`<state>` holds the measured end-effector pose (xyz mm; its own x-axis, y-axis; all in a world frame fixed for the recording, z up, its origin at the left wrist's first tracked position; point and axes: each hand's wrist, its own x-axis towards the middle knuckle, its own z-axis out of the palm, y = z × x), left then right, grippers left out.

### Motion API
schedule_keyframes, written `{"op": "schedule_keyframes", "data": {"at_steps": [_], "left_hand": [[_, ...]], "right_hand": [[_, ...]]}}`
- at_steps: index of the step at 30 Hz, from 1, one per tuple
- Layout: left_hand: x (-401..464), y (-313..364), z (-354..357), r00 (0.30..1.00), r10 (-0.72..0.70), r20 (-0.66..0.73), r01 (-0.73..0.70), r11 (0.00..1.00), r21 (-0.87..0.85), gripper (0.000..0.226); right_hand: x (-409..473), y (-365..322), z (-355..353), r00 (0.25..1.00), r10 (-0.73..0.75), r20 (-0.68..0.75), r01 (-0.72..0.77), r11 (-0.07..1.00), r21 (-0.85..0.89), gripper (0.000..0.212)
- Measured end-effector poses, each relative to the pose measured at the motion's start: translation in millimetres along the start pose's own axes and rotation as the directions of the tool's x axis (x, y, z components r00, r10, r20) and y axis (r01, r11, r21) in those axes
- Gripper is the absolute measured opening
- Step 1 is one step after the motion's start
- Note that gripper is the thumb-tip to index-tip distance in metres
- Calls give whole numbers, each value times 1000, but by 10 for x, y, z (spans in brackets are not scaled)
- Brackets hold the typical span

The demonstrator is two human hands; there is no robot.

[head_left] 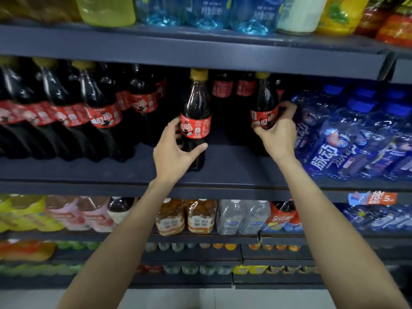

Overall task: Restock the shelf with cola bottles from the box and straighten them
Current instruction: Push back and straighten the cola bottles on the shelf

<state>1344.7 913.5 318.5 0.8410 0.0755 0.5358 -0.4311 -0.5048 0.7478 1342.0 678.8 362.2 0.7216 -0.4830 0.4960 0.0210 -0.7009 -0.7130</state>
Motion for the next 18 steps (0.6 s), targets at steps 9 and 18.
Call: {"op": "schedule_keyframes", "data": {"at_steps": [9, 18], "left_hand": [[72, -293, -464, 971, -71, -226, 105, 985, 140, 84], [30, -385, -450, 948, 117, -297, -2, 932, 361, 93]], "right_hand": [[-199, -771, 772, 942, -97, 322, -15, 944, 329, 79], [-54, -950, 1450, 966, -80, 247, 15, 967, 255, 80]]}}
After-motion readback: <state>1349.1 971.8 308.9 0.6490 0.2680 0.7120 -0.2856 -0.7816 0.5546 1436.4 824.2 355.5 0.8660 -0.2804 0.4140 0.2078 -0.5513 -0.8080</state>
